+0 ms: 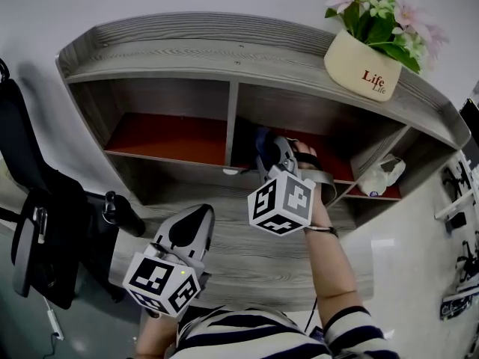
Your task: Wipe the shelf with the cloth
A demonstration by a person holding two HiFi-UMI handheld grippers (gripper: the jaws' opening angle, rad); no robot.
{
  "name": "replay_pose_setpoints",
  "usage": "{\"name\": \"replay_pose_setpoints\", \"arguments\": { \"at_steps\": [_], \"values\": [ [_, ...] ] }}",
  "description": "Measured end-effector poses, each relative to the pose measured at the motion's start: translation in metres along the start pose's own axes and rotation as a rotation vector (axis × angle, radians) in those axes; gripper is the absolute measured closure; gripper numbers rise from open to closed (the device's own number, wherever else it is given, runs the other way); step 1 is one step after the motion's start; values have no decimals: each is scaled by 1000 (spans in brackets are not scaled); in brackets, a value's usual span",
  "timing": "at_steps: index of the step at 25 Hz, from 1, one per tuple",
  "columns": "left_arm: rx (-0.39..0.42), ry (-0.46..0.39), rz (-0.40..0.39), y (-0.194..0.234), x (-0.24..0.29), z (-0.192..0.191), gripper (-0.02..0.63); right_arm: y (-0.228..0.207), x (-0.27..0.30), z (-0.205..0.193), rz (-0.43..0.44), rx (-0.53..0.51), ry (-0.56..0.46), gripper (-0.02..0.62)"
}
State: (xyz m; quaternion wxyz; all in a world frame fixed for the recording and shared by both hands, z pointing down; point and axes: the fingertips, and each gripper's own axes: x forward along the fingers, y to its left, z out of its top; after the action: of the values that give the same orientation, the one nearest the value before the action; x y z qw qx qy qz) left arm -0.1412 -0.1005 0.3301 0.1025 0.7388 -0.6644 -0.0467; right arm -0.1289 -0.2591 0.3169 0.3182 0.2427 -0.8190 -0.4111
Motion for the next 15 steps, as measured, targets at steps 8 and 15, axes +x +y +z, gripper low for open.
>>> {"name": "replay_pose_setpoints", "arguments": {
  "at_steps": [8, 15],
  "values": [
    [-6, 12, -46, -10, 11, -3, 591, -20, -14, -44, -79, 49, 96, 551],
    [-9, 24, -100, -22, 23, -7, 590, -32, -33, -81, -139, 67, 178, 551]
  ]
}}
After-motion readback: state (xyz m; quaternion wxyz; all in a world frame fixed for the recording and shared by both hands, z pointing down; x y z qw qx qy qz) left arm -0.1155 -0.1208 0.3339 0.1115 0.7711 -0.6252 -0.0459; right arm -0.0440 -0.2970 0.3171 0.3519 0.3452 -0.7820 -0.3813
